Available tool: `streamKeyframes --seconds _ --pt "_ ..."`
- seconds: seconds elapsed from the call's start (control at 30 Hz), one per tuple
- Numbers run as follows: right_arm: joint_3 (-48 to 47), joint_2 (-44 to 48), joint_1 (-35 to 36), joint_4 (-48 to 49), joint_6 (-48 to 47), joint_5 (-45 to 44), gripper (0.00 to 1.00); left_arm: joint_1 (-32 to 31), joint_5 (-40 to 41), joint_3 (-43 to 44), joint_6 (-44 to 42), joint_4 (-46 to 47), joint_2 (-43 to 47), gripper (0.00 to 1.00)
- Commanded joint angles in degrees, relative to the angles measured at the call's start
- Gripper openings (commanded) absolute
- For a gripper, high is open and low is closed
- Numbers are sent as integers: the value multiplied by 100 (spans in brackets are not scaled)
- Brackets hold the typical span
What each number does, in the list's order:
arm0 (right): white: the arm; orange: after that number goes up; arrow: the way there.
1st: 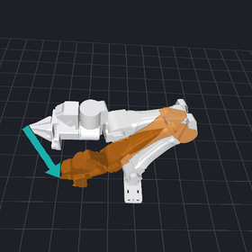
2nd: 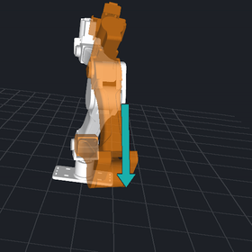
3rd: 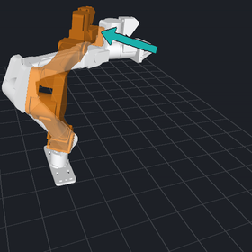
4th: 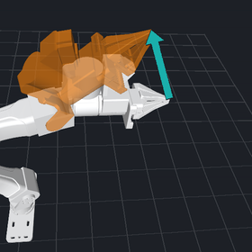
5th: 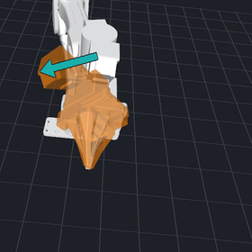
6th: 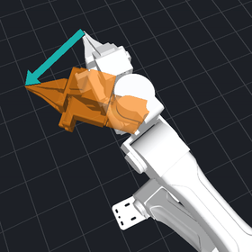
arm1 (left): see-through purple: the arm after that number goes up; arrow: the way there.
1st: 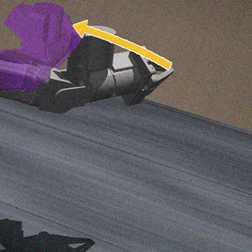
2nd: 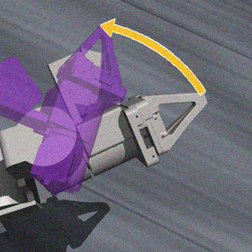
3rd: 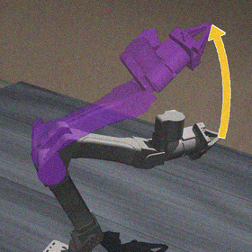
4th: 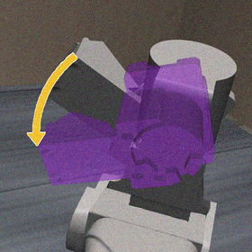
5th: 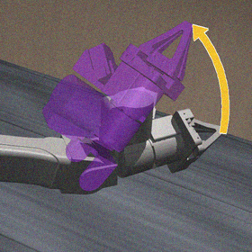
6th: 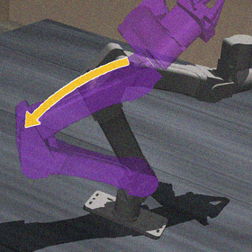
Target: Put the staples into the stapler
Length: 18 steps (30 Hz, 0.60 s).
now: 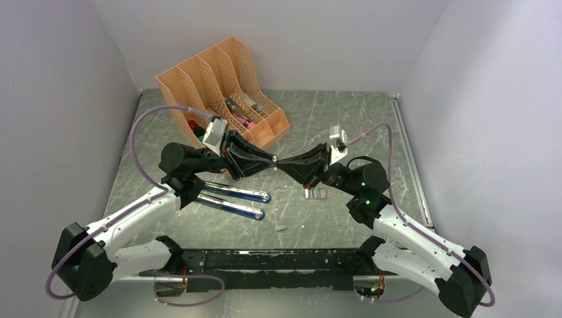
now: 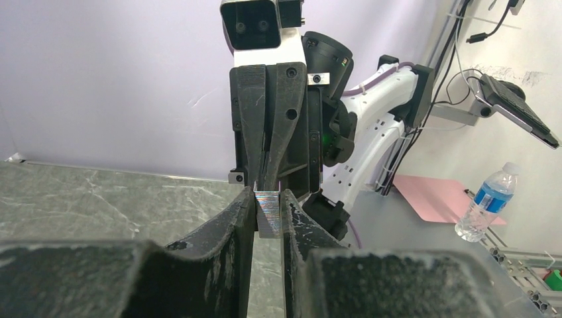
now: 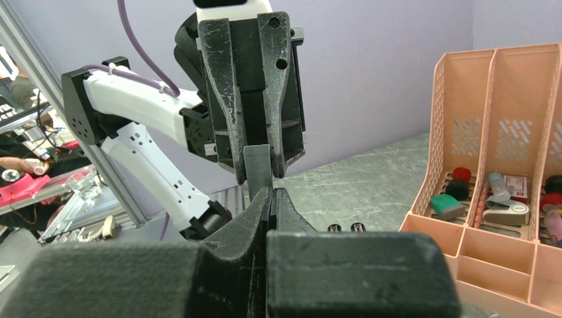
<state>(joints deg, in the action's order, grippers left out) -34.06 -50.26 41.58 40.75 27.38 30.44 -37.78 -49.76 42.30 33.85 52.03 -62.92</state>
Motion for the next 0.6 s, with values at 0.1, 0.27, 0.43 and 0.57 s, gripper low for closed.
streamKeyframes --seconds 0.1,0.27,0.43,0.57 --pt "-140 162 -27 -138 -128 -234 9 -12 -148 181 23 201 -1 20" --pt "-88 682 -23 -947 -599 -1066 31 -12 -82 200 -48 26 31 20" --pt "-32 1350 -21 -1759 -951 -2000 41 -12 2 232 -235 -333 51 19" --pt "-211 1551 -27 -2683 -1028 -3124 42 -18 120 483 -784 -1336 -6 18"
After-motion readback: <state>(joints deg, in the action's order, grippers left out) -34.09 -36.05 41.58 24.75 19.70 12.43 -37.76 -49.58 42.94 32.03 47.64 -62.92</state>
